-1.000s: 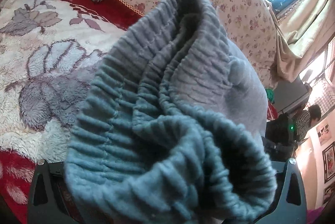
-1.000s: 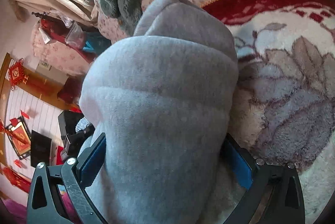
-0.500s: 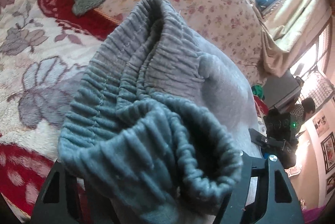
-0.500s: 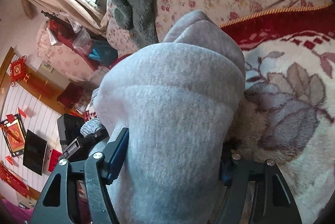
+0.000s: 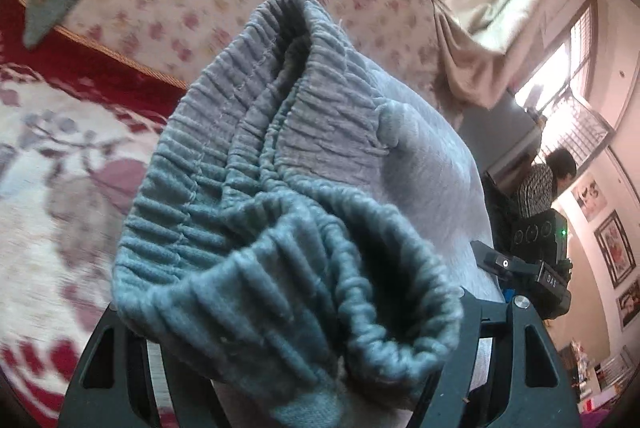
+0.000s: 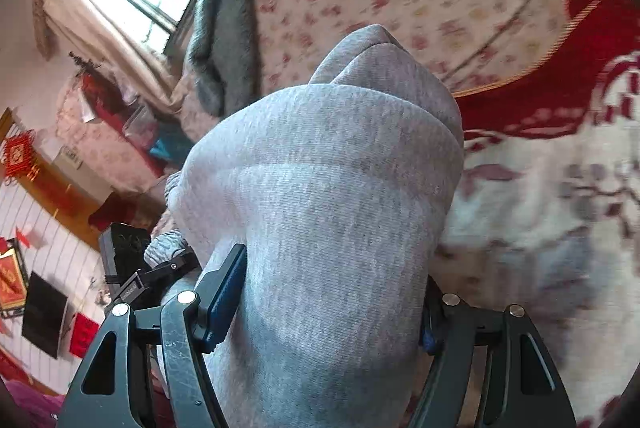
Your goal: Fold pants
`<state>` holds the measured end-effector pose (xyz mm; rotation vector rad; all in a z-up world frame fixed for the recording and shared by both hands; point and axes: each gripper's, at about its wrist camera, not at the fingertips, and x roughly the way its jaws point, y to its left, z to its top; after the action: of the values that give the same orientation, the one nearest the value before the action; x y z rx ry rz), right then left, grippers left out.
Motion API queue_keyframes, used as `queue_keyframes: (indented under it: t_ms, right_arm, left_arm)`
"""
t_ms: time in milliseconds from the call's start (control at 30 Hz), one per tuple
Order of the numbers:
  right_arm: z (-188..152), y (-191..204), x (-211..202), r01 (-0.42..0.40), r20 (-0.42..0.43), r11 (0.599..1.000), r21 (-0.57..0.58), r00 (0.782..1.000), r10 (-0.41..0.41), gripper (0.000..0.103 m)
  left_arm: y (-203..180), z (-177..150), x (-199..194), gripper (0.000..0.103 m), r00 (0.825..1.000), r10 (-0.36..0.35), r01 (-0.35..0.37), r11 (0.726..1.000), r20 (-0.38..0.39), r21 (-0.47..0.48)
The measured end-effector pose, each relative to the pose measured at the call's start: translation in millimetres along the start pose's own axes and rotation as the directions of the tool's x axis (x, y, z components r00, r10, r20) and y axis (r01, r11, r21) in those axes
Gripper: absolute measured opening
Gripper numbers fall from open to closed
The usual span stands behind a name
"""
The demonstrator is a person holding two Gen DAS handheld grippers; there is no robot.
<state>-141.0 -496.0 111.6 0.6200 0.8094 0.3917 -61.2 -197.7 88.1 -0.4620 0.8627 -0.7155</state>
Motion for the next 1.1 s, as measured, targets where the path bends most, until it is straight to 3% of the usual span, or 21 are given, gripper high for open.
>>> queue_keyframes:
  t_ms: [133,200,267,300,400,500,633,700,867,1100]
  right_arm:
    - [-8.9,-39.6,-7.8,0.041,-0.024,0.998,0.038,0.999,-0.04,0.076]
    - [-18.4,-63.4,-3.7,0.057,-0.075,0.994,0.096,0.996,-0.05,0.079]
    - [-29.1,-79.1,5.5,0.092,-0.137,0.985,0.147,0.988,-0.072,0.086]
    - [-31.8,-80.3,3.4,0.092,-0.128,0.986,0.14,0.989,-0.075,0.087]
    - [-31.8,-76.5,-11.9,0.126,-0.109,0.988,0.09,0.987,-0.116,0.088]
    - [-25.7,-71.0,-35.9,0.185,-0.048,0.982,0.051,0.982,-0.182,0.089]
    - [-16.7,-61.0,-52.7,0.196,0.014,0.979,0.052,0.98,-0.197,0.09]
    - [-16.5,-47.9,-53.0,0.221,0.039,0.975,0.032,0.974,-0.222,0.09]
    - [-22.9,-11.2,-41.3,0.315,0.075,0.947,-0.057,0.947,-0.311,0.092]
    - [-36.4,24.5,-30.0,0.393,0.132,0.915,-0.095,0.916,-0.38,0.094]
  left_arm:
    - [-2.4,-21.3,34.9,0.073,0.997,0.022,-0.023,1.0,-0.073,-0.005]
    - [3.4,-31.5,43.3,0.073,0.993,0.049,-0.051,0.999,-0.107,-0.008]
    - [2.7,-38.6,42.3,0.076,0.993,0.067,-0.063,0.997,-0.1,0.043]
    - [0.2,-39.7,38.8,0.078,0.992,0.075,-0.069,0.996,-0.098,0.065]
    - [-7.7,-36.0,30.5,0.081,0.986,0.131,-0.117,0.985,-0.102,0.128]
    - [-21.9,-33.7,14.9,0.082,0.977,0.209,-0.192,0.955,-0.052,0.226]
    - [-40.9,-36.7,3.9,0.083,0.956,0.294,-0.277,0.907,-0.008,0.316]
    - [-50.3,-36.0,-1.4,0.083,0.953,0.303,-0.29,0.893,0.018,0.343]
    - [-61.2,-30.1,-16.1,0.083,0.943,0.329,-0.329,0.892,0.053,0.311]
    - [-104.3,-27.4,-19.8,0.089,0.921,0.359,-0.391,0.84,0.154,0.377]
